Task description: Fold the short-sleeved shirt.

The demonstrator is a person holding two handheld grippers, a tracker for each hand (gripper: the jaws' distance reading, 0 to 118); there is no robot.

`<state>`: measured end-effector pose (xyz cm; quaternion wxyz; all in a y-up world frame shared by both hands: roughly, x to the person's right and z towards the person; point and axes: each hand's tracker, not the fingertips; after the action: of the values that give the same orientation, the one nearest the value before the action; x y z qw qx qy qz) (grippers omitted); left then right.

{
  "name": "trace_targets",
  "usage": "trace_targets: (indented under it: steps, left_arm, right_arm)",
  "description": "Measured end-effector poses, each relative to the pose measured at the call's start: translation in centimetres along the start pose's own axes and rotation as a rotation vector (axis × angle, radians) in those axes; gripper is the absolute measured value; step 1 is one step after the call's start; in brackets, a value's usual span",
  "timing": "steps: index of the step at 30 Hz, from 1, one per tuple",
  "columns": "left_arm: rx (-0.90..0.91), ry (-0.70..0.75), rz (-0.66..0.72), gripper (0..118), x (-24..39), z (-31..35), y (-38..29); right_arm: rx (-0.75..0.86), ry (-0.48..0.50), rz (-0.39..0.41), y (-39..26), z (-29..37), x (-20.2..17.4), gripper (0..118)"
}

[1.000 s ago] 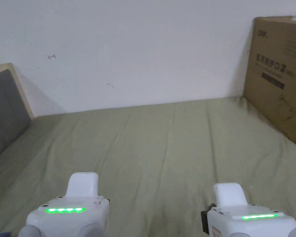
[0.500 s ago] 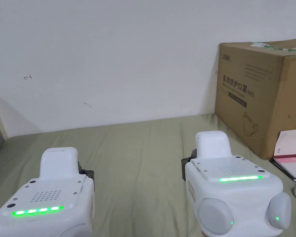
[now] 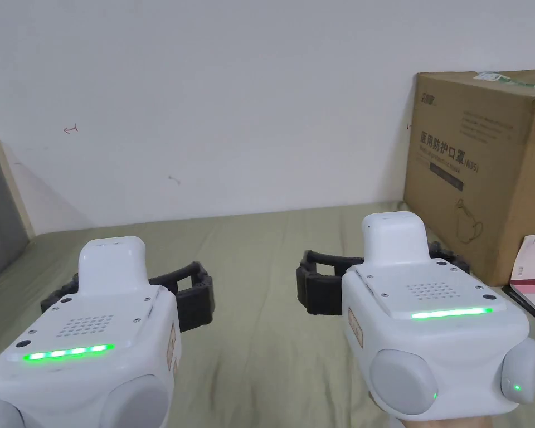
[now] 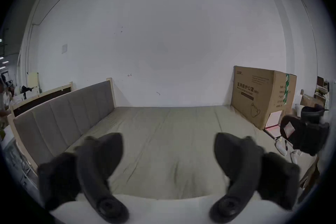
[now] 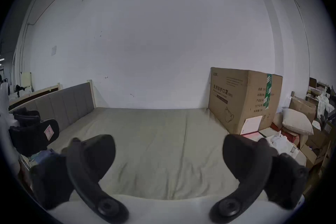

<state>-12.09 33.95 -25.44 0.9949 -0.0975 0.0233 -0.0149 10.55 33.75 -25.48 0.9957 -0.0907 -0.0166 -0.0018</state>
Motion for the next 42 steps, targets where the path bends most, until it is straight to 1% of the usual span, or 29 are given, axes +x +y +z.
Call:
trace_targets:
  steps: [1,2,4,6,8,11,14,16,23,26,28,30,35,38,40,42]
  left_arm:
    - [0.004,0.009,-0.002,117,0.0,0.0,0.0]
    - [0.014,0.036,-0.006,117,0.1,0.0,0.1]
    - [0.036,0.034,-0.02,116,0.1,0.1,0.2]
    - [0.035,0.034,-0.049,116,0.4,0.1,0.4]
    - [0.024,0.051,-0.106,116,0.9,0.1,0.6]
    - [0.027,0.047,-0.132,116,1.4,0.3,0.5]
    - [0.011,-0.044,-0.07,116,1.2,0.6,0.7]
    - [-0.016,-0.1,-0.021,116,0.8,0.4,1.1]
    - [-0.006,-0.058,-0.005,116,0.8,0.1,1.5]
    - [-0.027,-0.086,0.018,116,0.3,-0.3,1.7]
    - [-0.035,-0.079,0.022,116,0.3,-0.5,1.7]
    - [-0.032,-0.046,0.013,116,0.4,-0.6,1.5]
    - [-0.018,-0.064,-0.021,114,0.3,-0.4,1.1]
    - [-0.001,-0.048,-0.041,114,0.7,-0.2,1.0]
    - [-0.01,-0.079,-0.035,114,0.4,0.0,1.2]
    - [0.004,-0.118,0.019,114,0.0,0.3,1.3]
  right_arm:
    - [0.017,-0.009,0.015,0.0,0.1,-0.2,117]
    - [0.015,-0.022,0.033,0.1,0.0,-0.4,117]
    - [0.015,-0.032,0.045,0.1,-0.2,-0.7,117]
    - [0.022,-0.035,0.03,0.0,-0.3,-0.7,117]
    - [0.018,-0.022,-0.004,0.0,-0.3,-0.5,117]
    - [0.002,-0.012,-0.004,0.0,-0.5,-0.6,117]
    - [0.005,-0.027,0.023,-0.2,-0.6,-0.7,117]
    - [0.0,-0.025,0.022,-0.2,-0.6,-0.6,117]
    - [-0.016,-0.024,0.01,-0.3,-1.0,-0.3,117]
    - [-0.022,-0.023,0.007,-0.4,-1.0,-0.3,117]
    - [-0.023,-0.025,0.005,-0.5,-1.0,-0.3,117]
    - [-0.028,-0.019,-0.001,-0.5,-1.0,-0.2,117]
    - [-0.029,-0.015,0.01,-0.5,-0.8,-0.4,117]
    - [-0.029,-0.008,0.0,-0.5,-0.6,-0.5,117]
    - [-0.029,-0.004,-0.004,-0.4,-0.5,-0.4,117]
    - [-0.028,-0.006,-0.001,-0.4,-0.5,-0.4,117]
